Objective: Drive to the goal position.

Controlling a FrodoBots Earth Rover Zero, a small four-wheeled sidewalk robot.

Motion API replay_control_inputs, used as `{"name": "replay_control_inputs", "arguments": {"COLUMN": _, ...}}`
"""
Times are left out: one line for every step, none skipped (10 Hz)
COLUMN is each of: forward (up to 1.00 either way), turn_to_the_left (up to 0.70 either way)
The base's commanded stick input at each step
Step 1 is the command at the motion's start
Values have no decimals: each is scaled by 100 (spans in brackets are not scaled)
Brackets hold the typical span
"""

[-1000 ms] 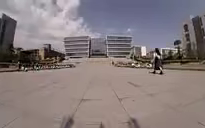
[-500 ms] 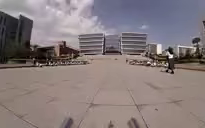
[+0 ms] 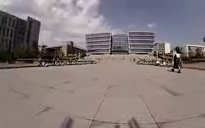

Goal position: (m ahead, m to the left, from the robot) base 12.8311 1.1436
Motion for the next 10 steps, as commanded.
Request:
{"name": "replay_control_inputs", "arguments": {"forward": 100, "turn_to_the_left": 1}}
{"name": "replay_control_inputs", "arguments": {"forward": 100, "turn_to_the_left": 1}}
{"name": "replay_control_inputs", "arguments": {"forward": 100, "turn_to_the_left": 1}}
{"name": "replay_control_inputs", "arguments": {"forward": 100, "turn_to_the_left": 1}}
{"name": "replay_control_inputs", "arguments": {"forward": 100, "turn_to_the_left": 1}}
{"name": "replay_control_inputs", "arguments": {"forward": 100, "turn_to_the_left": 1}}
{"name": "replay_control_inputs", "arguments": {"forward": 100, "turn_to_the_left": 1}}
{"name": "replay_control_inputs", "arguments": {"forward": 100, "turn_to_the_left": 1}}
{"name": "replay_control_inputs", "arguments": {"forward": 100, "turn_to_the_left": 1}}
{"name": "replay_control_inputs", "arguments": {"forward": 100, "turn_to_the_left": 1}}
